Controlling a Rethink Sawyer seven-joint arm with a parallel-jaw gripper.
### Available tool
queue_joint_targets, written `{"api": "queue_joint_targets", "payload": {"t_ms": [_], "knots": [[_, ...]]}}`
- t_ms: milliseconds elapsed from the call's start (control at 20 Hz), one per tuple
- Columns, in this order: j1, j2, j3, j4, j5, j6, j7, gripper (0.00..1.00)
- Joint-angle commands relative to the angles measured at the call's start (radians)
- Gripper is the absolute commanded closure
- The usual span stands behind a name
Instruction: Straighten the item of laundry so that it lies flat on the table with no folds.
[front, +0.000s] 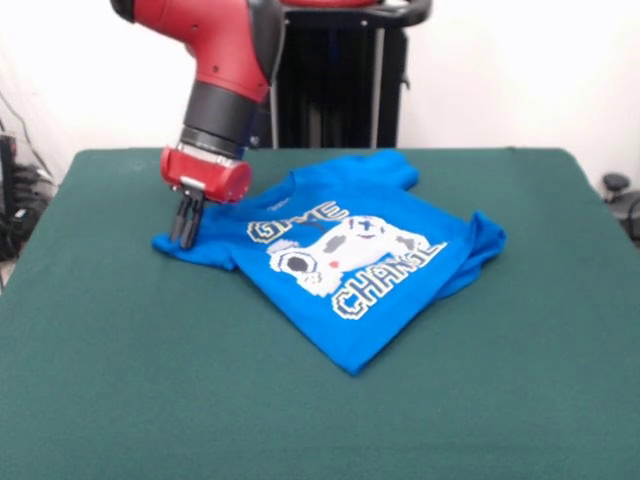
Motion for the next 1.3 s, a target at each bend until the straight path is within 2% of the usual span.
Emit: {"api": "queue_joint_targets", "payload": {"t_ms": [50, 300, 350, 600, 800, 950, 1100, 1300], "knots": [[0.028, -0.017, -0.010, -0.019, -0.004, 0.063, -0.013, 1.00], [0.019, -0.018, 0.003, -0.017, -0.027, 0.045, 0.002, 1.00], [0.019, -0.015, 0.004, -0.016, -0.027, 0.036, 0.004, 0.00], [-0.004, -0.050, 0.044, -0.004, -0.073, 0.067, 0.034, 0.00], [-0.112, -0.230, 0.222, 0.065, -0.253, 0.227, 0.131, 0.00], [-0.184, -0.350, 0.350, 0.124, -0.322, 0.352, 0.144, 0.00], [-0.235, -0.438, 0.446, 0.186, -0.323, 0.418, 0.135, 0.00], [-0.255, -0.489, 0.506, 0.238, -0.273, 0.435, 0.130, 0.00]]}}
